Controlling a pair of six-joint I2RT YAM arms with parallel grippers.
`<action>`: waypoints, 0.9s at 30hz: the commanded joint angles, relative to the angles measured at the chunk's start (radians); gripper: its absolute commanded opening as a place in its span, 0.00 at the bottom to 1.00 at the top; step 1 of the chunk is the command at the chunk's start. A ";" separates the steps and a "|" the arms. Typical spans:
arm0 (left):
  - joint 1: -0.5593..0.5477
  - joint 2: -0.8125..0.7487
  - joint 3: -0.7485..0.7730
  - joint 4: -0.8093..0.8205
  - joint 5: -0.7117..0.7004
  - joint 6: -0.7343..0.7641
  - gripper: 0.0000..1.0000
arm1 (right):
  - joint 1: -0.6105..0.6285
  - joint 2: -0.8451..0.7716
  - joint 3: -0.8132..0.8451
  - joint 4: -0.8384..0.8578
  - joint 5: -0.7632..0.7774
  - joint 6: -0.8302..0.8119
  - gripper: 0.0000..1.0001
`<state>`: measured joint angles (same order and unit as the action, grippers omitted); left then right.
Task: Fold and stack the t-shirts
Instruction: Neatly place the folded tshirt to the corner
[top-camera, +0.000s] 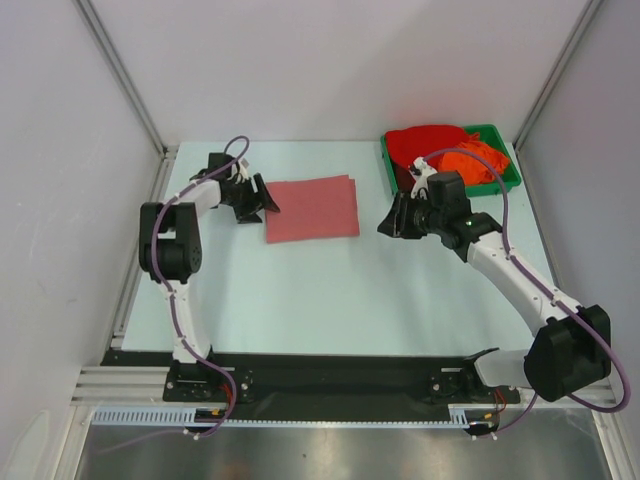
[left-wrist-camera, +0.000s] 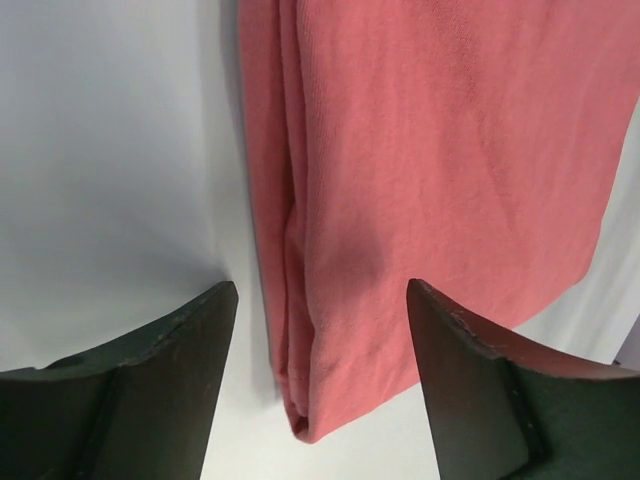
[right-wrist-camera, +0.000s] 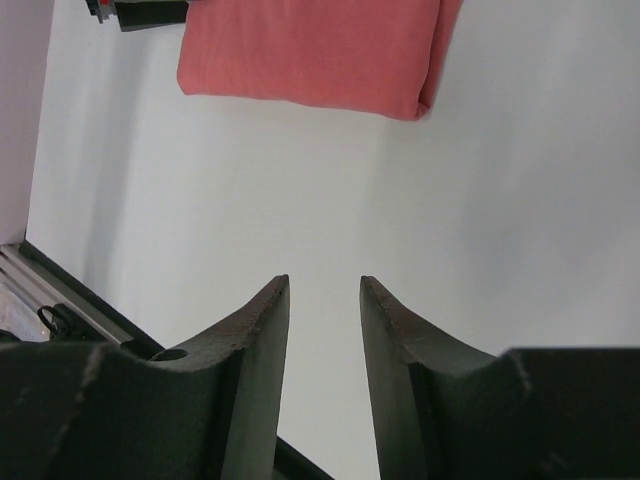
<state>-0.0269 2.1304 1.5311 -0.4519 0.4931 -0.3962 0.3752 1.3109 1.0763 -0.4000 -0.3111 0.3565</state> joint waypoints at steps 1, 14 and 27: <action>-0.030 0.037 0.027 -0.022 -0.053 -0.013 0.74 | -0.010 -0.019 -0.009 0.064 -0.031 -0.016 0.40; -0.067 0.040 -0.052 0.134 -0.122 -0.145 0.32 | -0.042 -0.012 -0.059 0.108 -0.086 -0.019 0.39; -0.018 0.092 0.254 0.001 -0.418 0.161 0.00 | 0.030 -0.035 -0.128 0.125 -0.108 0.012 0.39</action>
<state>-0.0837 2.2066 1.6695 -0.4274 0.2420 -0.3866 0.3882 1.3106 0.9562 -0.3145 -0.4019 0.3653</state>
